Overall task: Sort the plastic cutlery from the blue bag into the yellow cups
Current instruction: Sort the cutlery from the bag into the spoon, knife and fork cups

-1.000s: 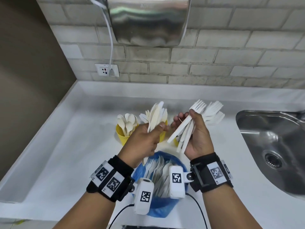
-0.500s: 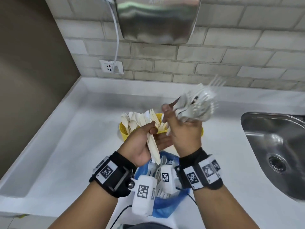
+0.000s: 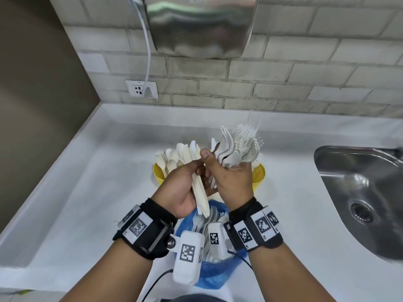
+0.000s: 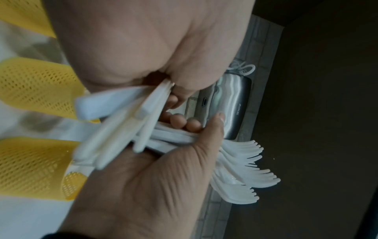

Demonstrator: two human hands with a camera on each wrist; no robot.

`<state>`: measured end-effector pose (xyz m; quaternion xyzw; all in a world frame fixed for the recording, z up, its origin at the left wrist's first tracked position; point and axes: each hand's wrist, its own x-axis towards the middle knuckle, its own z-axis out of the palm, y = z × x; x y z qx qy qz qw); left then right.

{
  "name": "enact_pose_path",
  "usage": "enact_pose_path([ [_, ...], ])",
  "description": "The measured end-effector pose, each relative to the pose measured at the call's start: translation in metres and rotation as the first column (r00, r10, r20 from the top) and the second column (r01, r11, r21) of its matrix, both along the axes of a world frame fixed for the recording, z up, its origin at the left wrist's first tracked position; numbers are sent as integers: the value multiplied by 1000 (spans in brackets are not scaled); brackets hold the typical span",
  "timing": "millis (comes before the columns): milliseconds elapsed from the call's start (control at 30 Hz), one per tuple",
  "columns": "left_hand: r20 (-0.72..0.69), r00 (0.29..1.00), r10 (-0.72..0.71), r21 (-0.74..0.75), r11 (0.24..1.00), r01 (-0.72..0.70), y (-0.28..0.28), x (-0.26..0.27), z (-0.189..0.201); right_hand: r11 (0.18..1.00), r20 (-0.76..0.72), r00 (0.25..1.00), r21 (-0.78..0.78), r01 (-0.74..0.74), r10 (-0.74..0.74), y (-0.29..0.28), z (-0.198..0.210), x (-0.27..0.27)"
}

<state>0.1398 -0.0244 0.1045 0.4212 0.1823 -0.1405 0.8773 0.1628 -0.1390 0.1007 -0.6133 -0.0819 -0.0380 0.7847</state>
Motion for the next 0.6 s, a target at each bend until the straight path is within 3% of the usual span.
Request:
enact_pose_path([
  [167,-1,999,-39,73,997,39,4,1,0,1000,-19,999,-7,28,-29,-11,2,6],
  [300,7,1000,-9,219,976,7,5,-1,4,984,62,983,34,173,-175,-37,-1,32],
  [433,41,999,8,292,956,-20,9,-6,3,940,20,941,48,338,-339,-79,-9,61],
  [600,65,996,-56,401,916,25,6,-8,1,908,-42,909,52,416,-414,-104,-24,84],
])
